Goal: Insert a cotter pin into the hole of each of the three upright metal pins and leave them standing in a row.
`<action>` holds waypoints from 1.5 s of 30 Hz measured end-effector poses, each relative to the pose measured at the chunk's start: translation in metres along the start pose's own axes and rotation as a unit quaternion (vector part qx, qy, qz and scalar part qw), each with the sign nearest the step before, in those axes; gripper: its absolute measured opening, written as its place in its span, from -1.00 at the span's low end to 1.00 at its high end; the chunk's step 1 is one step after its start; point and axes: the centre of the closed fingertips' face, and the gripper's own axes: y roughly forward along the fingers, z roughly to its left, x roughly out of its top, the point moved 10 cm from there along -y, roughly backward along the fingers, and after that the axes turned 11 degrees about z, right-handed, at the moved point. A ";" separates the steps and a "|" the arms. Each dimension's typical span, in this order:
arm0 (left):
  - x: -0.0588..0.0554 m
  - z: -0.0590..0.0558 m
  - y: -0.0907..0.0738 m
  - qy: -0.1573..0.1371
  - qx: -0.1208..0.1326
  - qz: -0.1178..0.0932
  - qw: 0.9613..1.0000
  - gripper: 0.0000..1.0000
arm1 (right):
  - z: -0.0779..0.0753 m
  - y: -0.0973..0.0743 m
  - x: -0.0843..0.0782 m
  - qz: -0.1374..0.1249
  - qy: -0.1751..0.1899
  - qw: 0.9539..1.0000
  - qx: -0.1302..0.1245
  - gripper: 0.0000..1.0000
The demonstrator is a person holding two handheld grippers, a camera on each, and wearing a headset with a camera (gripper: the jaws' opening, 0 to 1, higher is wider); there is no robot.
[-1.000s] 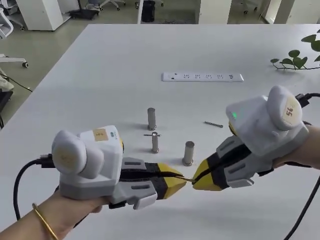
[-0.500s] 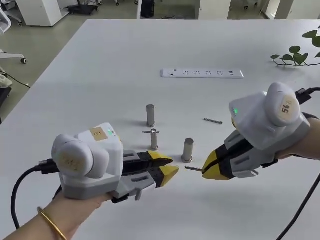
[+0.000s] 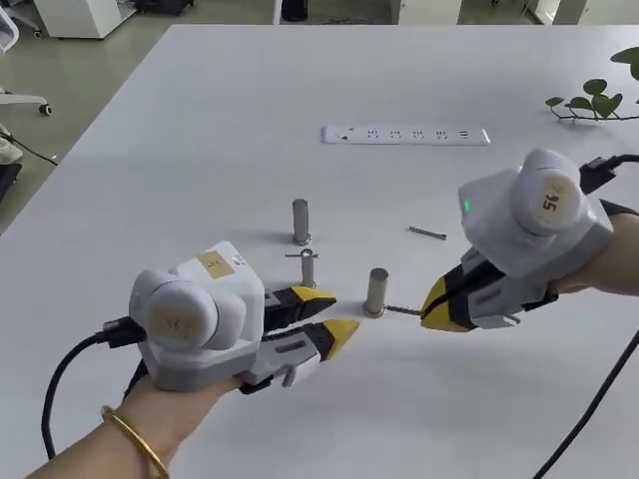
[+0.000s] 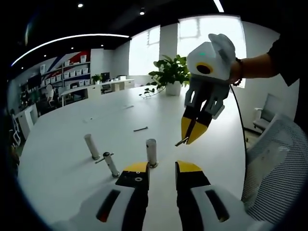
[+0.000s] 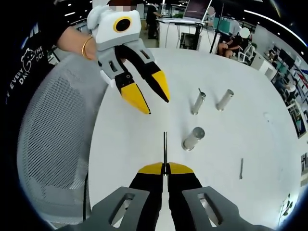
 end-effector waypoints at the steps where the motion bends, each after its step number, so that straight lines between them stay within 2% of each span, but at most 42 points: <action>1: 0.000 0.000 0.001 0.002 0.001 0.001 1.000 -0.60 | -0.001 0.000 0.000 0.002 0.001 1.000 -0.001 -1.00; 12: 0.004 0.001 0.024 0.011 0.017 0.012 1.000 -0.52 | -0.014 0.002 0.000 0.024 -0.007 1.000 -0.017 -1.00; 14: 0.005 0.002 0.028 0.010 0.019 0.013 1.000 -0.52 | -0.017 0.002 0.001 0.031 -0.030 0.999 -0.030 -1.00; 20: 0.003 0.006 0.040 0.007 0.028 0.021 0.999 -0.52 | -0.024 0.006 -0.001 0.048 -0.037 0.997 -0.037 -1.00; 28: -0.001 0.011 0.054 -0.001 0.029 0.039 0.999 -0.53 | -0.036 0.011 -0.003 0.054 -0.041 0.997 -0.037 -1.00; 39: 0.006 0.017 0.069 -0.041 0.020 0.021 0.999 -0.58 | -0.042 0.013 -0.002 0.052 -0.033 0.998 -0.028 -1.00; 42: 0.007 0.017 0.072 -0.039 0.020 0.020 0.999 -0.62 | -0.045 0.014 -0.003 0.053 -0.035 0.998 -0.029 -1.00; 44: 0.007 0.018 0.075 -0.042 0.016 0.019 0.999 -0.65 | -0.046 0.014 -0.002 0.052 -0.036 0.998 -0.030 -1.00; 45: 0.007 0.017 0.076 -0.055 0.008 0.018 0.998 -0.65 | -0.046 0.014 -0.002 0.053 -0.036 0.998 -0.029 -1.00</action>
